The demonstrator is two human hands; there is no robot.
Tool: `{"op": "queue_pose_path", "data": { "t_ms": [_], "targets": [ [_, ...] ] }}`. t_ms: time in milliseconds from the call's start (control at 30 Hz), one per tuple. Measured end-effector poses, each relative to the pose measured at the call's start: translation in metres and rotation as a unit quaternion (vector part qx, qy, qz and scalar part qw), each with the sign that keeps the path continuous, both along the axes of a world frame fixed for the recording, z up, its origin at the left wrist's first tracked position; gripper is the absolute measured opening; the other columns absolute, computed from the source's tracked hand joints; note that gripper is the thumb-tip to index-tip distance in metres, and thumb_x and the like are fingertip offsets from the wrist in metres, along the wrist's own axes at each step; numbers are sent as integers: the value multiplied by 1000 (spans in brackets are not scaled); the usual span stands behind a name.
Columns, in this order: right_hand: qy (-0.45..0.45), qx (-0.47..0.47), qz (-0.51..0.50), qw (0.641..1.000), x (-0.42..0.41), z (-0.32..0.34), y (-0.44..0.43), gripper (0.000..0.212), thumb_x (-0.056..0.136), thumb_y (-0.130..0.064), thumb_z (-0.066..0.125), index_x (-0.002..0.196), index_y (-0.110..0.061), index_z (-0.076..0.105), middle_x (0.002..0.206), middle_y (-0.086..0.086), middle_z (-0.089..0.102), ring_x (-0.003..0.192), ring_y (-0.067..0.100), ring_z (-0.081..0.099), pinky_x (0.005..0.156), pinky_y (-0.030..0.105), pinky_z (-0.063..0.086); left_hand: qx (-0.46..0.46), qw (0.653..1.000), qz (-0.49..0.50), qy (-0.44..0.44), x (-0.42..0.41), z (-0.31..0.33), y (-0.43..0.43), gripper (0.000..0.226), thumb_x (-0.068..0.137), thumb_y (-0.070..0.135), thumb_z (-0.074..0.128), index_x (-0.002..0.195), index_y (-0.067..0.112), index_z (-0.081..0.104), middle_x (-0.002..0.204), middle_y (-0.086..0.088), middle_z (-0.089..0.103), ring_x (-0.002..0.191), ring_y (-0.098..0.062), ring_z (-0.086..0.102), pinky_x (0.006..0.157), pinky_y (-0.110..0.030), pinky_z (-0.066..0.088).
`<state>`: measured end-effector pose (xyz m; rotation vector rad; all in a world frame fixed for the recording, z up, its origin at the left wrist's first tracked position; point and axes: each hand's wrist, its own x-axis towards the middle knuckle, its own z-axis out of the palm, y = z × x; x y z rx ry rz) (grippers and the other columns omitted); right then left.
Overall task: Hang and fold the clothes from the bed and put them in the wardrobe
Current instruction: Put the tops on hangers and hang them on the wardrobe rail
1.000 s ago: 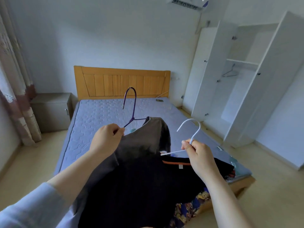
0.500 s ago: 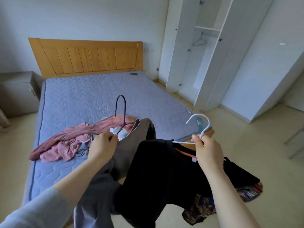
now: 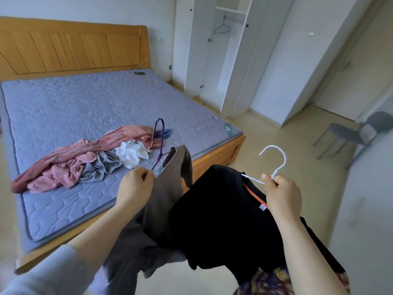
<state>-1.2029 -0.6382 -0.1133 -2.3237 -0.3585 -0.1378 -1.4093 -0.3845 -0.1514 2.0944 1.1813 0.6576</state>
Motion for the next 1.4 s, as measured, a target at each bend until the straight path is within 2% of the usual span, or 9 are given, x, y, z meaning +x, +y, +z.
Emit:
{"op": "queue_pose_path", "data": {
  "t_ms": [100,233,367,467,633,800,1000,1133,1400],
  "targets": [
    [22,22,-6,999,-18,-4,-15,42,96,-32,55,69,0,58,69,12,64,63,31,56,57,33,37,-24,999,-26,-5,-6,-1,-18,30,94,24,51,72,8,62,66,-5,62,62,-19,54,53,-30,35],
    [48,68,-14,996,-34,-9,-31,43,93,-29,58,68,6,57,65,14,63,65,37,57,58,33,37,-25,999,-41,-11,-8,3,-36,29,95,26,50,67,18,57,64,3,59,61,-12,53,49,-27,31],
    [103,153,-23,983,-40,-9,-45,38,93,-28,60,65,-2,61,53,-2,58,49,17,53,57,28,44,-35,998,-55,-24,-6,6,-49,29,94,26,51,67,20,57,65,4,58,62,-11,53,50,-27,32],
    [110,210,-26,971,-40,-4,-51,34,92,-26,59,65,-6,62,54,-1,60,45,11,56,47,16,45,-47,996,-68,-37,4,12,-60,29,94,28,52,67,18,58,62,2,58,60,-11,53,50,-27,34],
    [139,277,-28,950,-23,10,-58,23,91,-20,62,72,-9,68,62,4,63,53,16,61,55,25,53,-105,990,-81,-57,37,28,-76,27,89,31,57,69,15,65,66,-6,63,57,-14,52,53,-29,37],
    [164,308,-33,936,6,20,-69,16,91,-16,62,79,-7,69,66,6,64,51,12,62,58,26,57,-150,981,-107,-58,84,47,-92,26,87,29,60,70,12,69,68,-7,67,56,-13,51,55,-27,39],
    [174,354,-47,918,34,22,-70,13,93,-15,62,90,-4,67,70,8,63,55,16,60,59,26,56,-188,969,-144,-72,132,59,-121,27,87,35,61,73,14,71,48,4,57,40,-5,45,53,-25,40],
    [164,351,-54,920,53,23,-70,14,94,-18,61,84,-9,67,72,6,64,56,14,61,55,21,52,-220,955,-172,-100,156,56,-134,35,95,29,56,67,11,68,55,1,62,55,-15,54,66,-37,51],
    [157,341,-97,922,112,22,-60,13,91,-9,58,87,-15,69,71,-3,65,57,10,62,62,24,53,-279,938,-173,-107,222,52,-120,22,95,27,55,80,18,69,43,9,50,39,-6,41,45,-23,34]
  ]
}}
